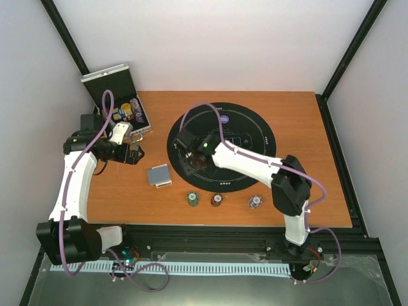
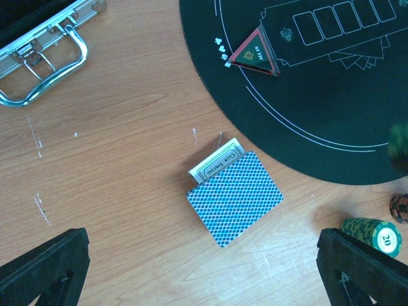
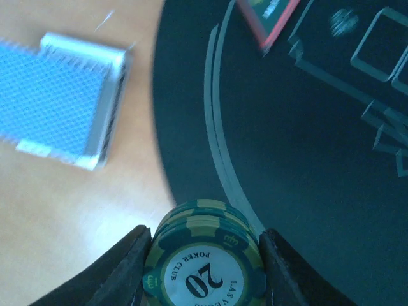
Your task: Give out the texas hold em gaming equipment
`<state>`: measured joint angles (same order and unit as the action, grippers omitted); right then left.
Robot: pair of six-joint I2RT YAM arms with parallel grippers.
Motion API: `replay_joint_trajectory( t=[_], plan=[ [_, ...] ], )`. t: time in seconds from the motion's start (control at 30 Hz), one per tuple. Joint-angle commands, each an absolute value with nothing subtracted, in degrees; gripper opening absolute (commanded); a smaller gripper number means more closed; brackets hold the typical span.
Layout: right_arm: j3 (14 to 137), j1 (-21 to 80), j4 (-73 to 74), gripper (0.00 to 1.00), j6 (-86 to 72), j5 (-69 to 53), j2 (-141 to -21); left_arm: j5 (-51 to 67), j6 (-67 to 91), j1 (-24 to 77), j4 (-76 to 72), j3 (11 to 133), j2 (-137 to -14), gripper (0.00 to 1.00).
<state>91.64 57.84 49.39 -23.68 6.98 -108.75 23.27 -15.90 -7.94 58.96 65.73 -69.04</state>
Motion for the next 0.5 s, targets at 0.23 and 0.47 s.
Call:
replay_joint_trajectory(
  t=[0.23, 0.47],
  plan=[
    [110.7, 48.7, 50.7, 0.27, -16.3, 5.9, -129.7, 24.7, -15.3, -8.3, 60.0, 69.7, -69.9, 1.00],
    [115.8, 46.3, 51.1, 0.27, -16.0, 4.1, -136.2, 24.6, -15.9, -8.3, 60.0, 69.5, -69.7, 1.00]
  ],
)
